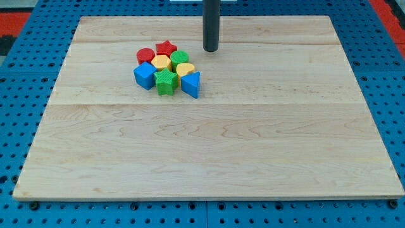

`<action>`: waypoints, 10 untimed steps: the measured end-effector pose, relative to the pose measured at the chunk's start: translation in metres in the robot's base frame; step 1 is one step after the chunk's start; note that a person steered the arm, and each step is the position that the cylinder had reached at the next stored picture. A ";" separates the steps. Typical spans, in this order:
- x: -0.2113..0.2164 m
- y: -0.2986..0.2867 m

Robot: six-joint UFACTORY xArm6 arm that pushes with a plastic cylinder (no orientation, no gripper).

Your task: Push the red star into the green star

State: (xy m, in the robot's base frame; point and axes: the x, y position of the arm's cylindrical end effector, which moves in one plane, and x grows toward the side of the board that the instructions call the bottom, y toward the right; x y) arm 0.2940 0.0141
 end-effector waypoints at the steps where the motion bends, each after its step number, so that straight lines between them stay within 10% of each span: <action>1: -0.001 0.000; 5: -0.064 -0.044; 10: -0.010 -0.084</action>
State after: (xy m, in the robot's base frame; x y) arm 0.2840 -0.0699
